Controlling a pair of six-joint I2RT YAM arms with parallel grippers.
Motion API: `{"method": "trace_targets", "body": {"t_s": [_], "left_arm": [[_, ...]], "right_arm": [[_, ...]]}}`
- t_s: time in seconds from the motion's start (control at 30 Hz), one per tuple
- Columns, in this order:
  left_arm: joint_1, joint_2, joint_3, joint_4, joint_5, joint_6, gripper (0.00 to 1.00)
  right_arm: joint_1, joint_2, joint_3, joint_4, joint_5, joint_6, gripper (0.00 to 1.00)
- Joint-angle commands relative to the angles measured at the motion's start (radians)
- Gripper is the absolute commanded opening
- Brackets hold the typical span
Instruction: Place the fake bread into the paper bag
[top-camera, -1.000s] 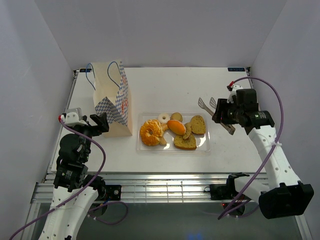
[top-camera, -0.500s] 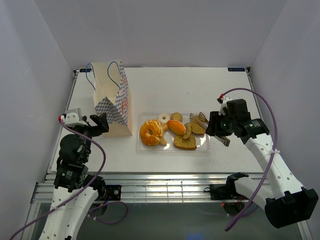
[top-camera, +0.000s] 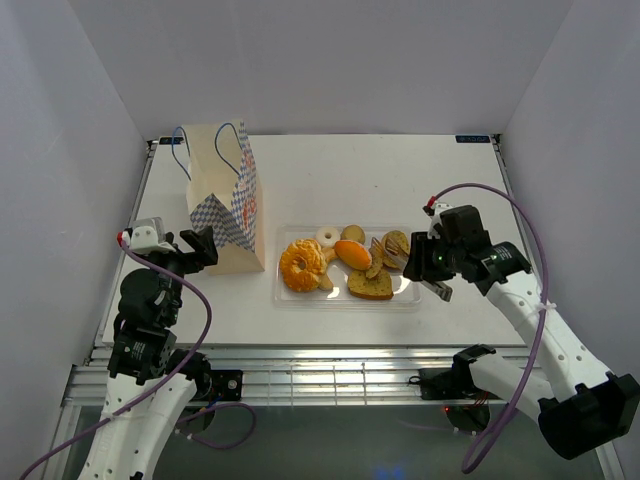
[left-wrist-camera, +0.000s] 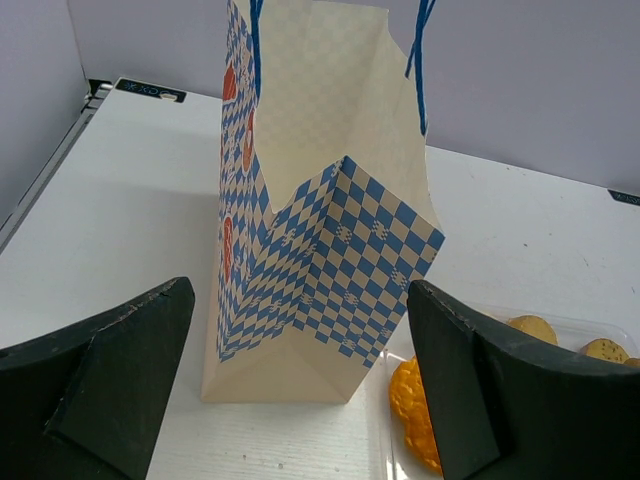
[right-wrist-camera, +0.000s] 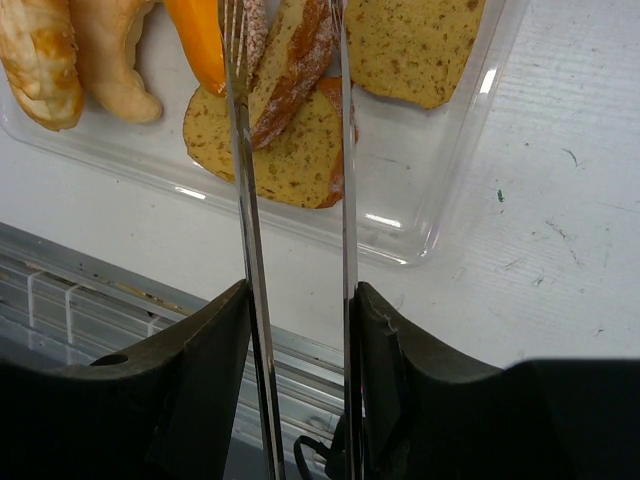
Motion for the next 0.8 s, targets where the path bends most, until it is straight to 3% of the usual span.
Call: {"method": "trace_targets", "body": {"t_s": [0.0,0.33,0.6,0.77], "left_arm": [[-0.003,-0.006,-0.002,0.004,-0.009,-0.001,0.98],[-0.005,-0.014,-0.003,0.002,-0.013,-0.003,0.98],[-0.013,-0.018,-0.003,0.004,-0.020,-0.003,0.98],[-0.014,-0.020,-0.003,0.004,-0.026,-0.004,0.98]], "right_arm": [[0.015,-0.005,-0.017,0.011,0.013,0.023,0.50],[0.025,0.012,-0.037,0.027,0.002,0.035,0.45],[0.025,0.013,0.015,0.019,-0.024,0.040,0.23],[0.026,0.015,0.124,-0.036,0.010,0.026,0.19]]}}
